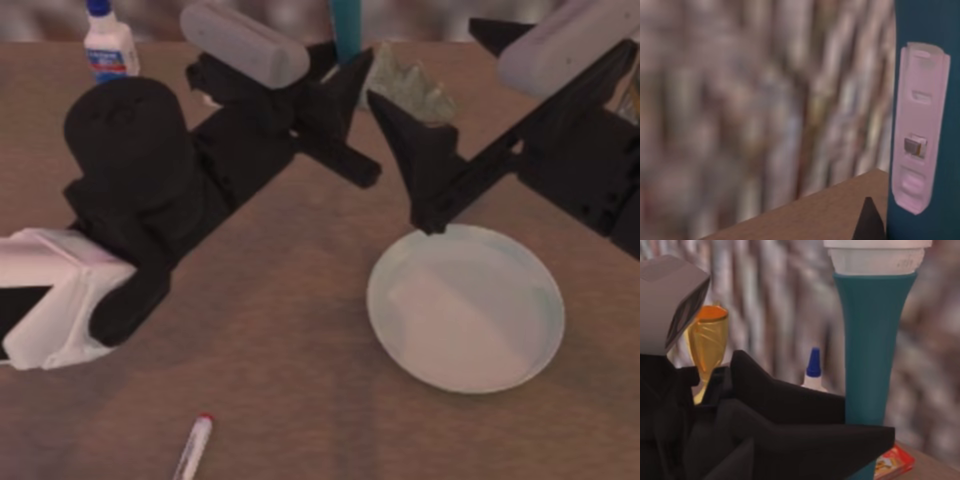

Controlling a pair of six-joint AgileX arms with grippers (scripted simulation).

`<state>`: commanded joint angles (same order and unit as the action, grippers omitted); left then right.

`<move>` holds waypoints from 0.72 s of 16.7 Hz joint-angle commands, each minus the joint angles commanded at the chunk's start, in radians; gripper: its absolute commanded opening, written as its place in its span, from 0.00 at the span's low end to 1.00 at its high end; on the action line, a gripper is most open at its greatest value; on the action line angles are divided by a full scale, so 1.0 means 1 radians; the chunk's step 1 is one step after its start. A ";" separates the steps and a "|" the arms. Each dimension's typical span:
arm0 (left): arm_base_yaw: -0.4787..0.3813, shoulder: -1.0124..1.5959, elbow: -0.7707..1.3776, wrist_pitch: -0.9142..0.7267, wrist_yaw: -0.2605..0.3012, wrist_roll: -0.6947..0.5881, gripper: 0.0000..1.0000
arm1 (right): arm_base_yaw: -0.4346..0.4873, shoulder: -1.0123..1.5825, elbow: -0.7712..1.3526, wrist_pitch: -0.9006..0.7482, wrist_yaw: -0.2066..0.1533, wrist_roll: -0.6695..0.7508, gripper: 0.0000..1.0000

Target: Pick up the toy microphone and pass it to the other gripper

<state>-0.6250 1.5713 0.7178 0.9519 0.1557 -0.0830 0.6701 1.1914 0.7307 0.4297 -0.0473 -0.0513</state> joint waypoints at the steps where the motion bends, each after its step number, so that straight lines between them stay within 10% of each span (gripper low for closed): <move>1: 0.000 0.000 0.000 0.000 0.000 0.000 0.00 | 0.000 0.001 0.000 0.000 0.000 0.000 1.00; 12: 0.000 0.000 0.000 0.000 0.000 0.000 0.00 | 0.009 0.279 0.214 0.062 0.014 0.001 1.00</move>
<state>-0.6250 1.5713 0.7178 0.9519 0.1557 -0.0830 0.6793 1.4706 0.9445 0.4917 -0.0337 -0.0500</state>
